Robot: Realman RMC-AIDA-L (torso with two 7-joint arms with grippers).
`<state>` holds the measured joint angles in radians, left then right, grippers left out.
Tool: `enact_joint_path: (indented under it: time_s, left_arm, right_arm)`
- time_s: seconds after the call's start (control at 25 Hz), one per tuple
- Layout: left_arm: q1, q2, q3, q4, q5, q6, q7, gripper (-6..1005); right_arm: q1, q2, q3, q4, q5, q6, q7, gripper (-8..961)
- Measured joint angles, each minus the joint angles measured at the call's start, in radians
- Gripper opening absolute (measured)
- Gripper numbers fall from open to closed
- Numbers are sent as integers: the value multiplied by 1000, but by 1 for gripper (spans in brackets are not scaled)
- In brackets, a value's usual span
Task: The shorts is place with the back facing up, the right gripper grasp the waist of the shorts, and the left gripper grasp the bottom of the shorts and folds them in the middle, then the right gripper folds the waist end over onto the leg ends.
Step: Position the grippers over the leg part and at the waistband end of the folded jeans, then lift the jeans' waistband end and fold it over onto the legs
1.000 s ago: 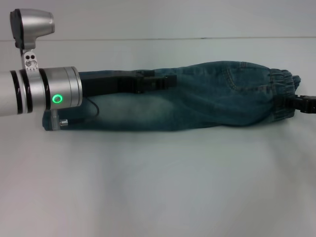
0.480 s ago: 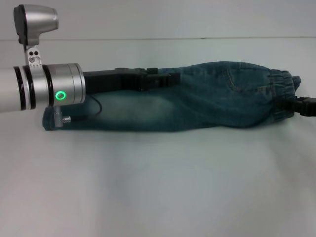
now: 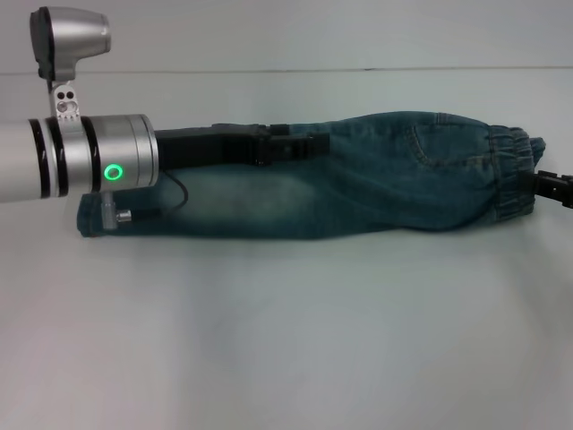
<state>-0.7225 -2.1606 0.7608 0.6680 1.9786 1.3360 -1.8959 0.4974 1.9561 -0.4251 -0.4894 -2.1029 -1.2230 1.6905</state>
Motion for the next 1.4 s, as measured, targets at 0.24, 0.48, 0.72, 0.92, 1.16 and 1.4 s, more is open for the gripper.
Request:
enact_joint_path:
  time_s: [0.24,0.48,0.72,0.92,1.16,1.4]
  left_arm:
    - [-7,-1,3,0,0,4,0,887]
    - [-8,-1,12,1,0,8,-8,887]
    - [-12,-1,28,1,0,2,-12,887]
    - [-13,-1,28,1,0,1,-12,887]
    - [-12,-1,28,1,0,4,-12,887]
    - [-10,-1,28,1,1,9,-12,887]
  right_arm:
    - [1,0,-7,1,-2,13,0,413]
    - [14,0,-22,8,-7,31,0,386]
    - [18,0,-26,4,-8,26,-1,359]
    - [19,1,-26,2,-8,25,-2,337]
    - [33,1,-32,5,-8,28,-1,228]
    - [44,2,-56,9,-8,33,4,172]
